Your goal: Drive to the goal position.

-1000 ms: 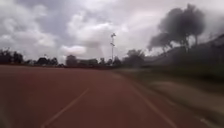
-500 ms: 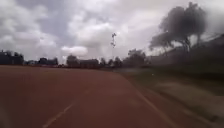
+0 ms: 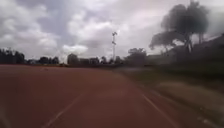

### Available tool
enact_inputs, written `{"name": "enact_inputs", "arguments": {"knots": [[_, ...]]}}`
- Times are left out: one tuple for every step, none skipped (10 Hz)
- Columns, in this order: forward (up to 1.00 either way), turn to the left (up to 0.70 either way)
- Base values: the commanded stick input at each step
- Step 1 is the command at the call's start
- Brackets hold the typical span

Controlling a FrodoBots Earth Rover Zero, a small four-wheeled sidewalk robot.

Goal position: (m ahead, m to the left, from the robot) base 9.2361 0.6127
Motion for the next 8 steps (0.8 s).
{"name": "enact_inputs", "arguments": {"knots": [[0.7, 0.0], [0.7, 0.0], [0.7, 0.0], [0.7, 0.0], [0.7, 0.0], [0.7, 0.0], [0.7, 0.0], [0.7, 0.0]]}}
